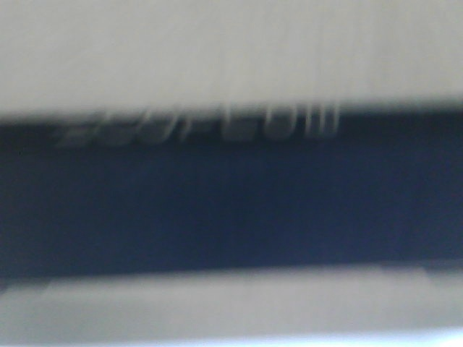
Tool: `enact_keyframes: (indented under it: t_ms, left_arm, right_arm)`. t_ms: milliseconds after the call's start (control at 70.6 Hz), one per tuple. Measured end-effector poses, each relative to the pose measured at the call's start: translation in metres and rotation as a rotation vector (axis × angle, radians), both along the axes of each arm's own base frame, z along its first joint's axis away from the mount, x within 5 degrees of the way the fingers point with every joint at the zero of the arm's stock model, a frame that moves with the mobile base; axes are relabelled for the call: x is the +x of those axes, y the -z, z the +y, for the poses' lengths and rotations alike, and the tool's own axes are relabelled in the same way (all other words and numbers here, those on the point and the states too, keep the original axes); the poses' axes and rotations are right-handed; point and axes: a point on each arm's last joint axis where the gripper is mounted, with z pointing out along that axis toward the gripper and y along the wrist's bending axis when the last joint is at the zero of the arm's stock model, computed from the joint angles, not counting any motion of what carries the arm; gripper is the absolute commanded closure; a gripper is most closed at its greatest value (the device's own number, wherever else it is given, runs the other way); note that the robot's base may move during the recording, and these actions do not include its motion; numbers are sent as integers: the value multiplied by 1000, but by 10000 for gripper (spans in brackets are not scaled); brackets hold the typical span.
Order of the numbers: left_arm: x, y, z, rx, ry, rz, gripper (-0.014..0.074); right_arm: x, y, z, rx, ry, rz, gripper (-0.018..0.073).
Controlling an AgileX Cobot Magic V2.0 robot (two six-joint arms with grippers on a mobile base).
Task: Grab box from left shelf to table start
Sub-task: 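Lower the box with both grippers onto the white table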
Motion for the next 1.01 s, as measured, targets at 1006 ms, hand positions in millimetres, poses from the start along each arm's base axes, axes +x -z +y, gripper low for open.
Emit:
enact_keyframes:
  t_ms: [1006]
  left_arm:
    - [155,67,-31,183,-28,181,692]
  right_arm:
    - [134,82,24,-158,23,224,501]
